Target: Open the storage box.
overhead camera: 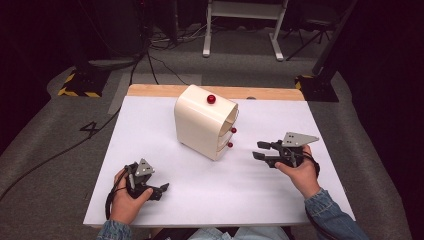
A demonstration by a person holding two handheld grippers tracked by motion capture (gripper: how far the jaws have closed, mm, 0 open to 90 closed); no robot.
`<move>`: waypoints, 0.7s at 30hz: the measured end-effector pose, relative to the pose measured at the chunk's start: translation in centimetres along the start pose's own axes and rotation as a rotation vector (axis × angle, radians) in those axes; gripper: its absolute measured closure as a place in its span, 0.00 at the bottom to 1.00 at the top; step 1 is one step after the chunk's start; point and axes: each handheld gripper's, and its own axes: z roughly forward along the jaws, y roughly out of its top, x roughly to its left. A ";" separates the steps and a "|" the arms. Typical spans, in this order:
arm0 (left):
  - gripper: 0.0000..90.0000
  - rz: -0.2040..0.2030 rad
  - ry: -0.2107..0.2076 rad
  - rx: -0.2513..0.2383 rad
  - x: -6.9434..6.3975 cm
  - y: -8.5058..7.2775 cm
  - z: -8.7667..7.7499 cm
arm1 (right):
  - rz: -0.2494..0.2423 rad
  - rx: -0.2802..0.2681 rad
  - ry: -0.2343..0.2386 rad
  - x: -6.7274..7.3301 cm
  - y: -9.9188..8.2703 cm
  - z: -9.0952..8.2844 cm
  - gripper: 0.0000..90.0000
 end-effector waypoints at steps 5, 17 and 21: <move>0.10 0.000 0.002 -0.001 0.0 0.0 0.0 | -0.008 -0.015 0.030 0.0 0.4 1.1 0.60; 0.10 0.000 0.002 -0.001 0.0 0.0 0.0 | -0.044 0.001 0.090 0.5 0.4 4.8 0.65; 0.10 0.000 0.001 0.000 0.0 0.0 0.0 | -0.044 0.013 0.084 0.4 0.2 5.7 0.67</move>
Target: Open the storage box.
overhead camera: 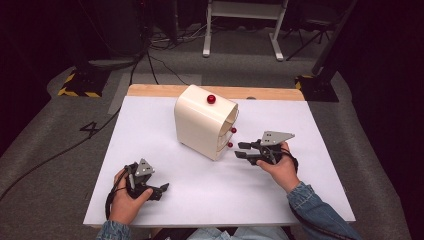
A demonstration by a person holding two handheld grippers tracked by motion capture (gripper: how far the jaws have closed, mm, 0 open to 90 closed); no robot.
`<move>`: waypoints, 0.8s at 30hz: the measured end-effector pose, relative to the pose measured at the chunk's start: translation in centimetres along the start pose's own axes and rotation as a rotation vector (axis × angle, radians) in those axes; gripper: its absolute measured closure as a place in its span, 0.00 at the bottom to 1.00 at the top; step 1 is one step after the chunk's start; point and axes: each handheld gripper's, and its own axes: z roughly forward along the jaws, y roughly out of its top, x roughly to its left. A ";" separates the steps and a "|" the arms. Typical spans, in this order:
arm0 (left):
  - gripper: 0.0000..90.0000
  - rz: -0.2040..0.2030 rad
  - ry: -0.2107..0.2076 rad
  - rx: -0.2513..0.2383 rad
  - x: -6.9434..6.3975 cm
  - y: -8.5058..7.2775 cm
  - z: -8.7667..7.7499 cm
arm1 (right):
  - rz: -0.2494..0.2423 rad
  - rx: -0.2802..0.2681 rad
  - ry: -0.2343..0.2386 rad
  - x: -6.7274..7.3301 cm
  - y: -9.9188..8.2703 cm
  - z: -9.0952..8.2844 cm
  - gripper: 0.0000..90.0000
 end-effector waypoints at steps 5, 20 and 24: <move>0.10 0.001 0.001 -0.001 0.0 0.0 0.0 | 0.009 0.016 -0.012 -0.6 -0.4 1.3 0.71; 0.10 0.005 0.004 -0.001 0.0 0.0 0.0 | -0.023 0.024 -0.020 -1.7 -0.5 3.4 0.82; 0.10 0.004 0.004 -0.001 0.0 0.0 0.0 | -0.021 0.020 -0.021 -1.7 -0.5 3.4 0.82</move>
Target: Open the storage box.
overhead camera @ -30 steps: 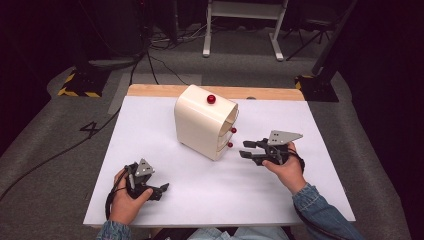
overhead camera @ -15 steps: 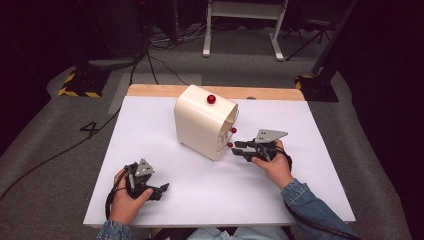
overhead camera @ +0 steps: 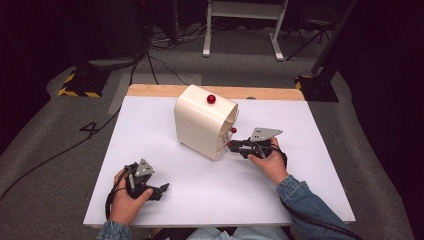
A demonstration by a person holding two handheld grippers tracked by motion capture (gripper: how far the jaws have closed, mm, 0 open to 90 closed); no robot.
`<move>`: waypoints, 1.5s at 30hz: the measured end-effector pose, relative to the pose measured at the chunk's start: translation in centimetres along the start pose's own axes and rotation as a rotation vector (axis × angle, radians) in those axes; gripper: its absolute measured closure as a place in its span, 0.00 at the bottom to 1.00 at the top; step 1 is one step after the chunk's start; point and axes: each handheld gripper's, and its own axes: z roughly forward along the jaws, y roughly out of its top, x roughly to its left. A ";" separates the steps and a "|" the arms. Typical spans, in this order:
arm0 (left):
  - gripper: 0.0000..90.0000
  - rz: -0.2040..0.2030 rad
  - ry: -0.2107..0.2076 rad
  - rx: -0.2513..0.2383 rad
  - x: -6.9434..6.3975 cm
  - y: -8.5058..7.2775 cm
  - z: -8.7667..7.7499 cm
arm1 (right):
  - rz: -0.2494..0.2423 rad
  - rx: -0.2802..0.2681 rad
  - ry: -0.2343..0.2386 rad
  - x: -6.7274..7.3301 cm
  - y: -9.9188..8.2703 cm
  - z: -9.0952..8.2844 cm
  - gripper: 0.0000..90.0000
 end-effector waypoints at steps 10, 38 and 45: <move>0.10 -0.010 -0.011 0.005 0.0 0.1 0.0 | -0.009 0.004 -0.025 0.5 -0.3 -0.8 0.82; 0.10 -0.009 -0.009 0.009 0.0 0.1 0.0 | 0.003 0.047 -0.055 2.0 -2.8 -7.2 0.82; 0.10 -0.007 -0.010 0.006 0.0 0.1 0.0 | 0.020 0.068 -0.042 1.6 -3.4 -7.5 0.82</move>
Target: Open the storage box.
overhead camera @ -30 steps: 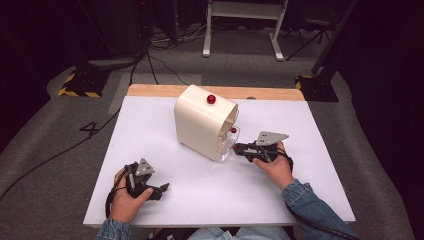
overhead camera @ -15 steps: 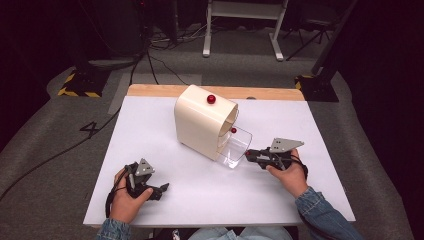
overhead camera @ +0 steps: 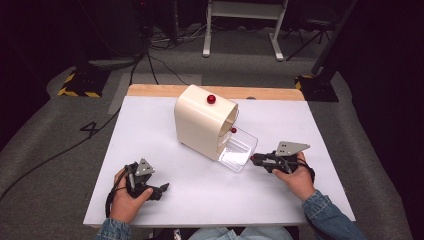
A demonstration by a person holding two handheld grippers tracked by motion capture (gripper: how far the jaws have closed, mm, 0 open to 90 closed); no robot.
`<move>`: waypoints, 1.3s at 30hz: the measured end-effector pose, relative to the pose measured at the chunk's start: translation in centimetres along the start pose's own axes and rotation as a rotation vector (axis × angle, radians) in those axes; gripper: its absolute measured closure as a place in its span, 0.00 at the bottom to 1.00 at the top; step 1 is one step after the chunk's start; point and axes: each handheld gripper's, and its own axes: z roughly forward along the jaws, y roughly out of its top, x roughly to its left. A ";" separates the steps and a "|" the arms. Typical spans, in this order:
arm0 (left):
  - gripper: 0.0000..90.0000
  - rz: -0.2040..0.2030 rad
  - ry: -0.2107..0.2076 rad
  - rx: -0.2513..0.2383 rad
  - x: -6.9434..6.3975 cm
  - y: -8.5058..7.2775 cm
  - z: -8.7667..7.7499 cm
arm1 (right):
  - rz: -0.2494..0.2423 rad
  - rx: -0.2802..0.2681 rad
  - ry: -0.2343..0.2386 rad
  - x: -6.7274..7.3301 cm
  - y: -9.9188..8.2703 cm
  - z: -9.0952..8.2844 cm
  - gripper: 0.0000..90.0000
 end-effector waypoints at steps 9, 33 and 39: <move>0.10 0.000 0.000 0.000 0.0 0.0 0.0 | 0.008 0.040 0.013 0.1 -0.6 0.1 0.79; 0.10 0.005 0.011 -0.008 -0.1 -0.1 0.0 | -0.026 -0.171 0.004 0.8 6.5 -2.2 0.68; 0.10 0.000 0.004 -0.005 0.0 -0.1 0.0 | -0.029 -0.185 0.023 0.6 7.4 -0.9 0.67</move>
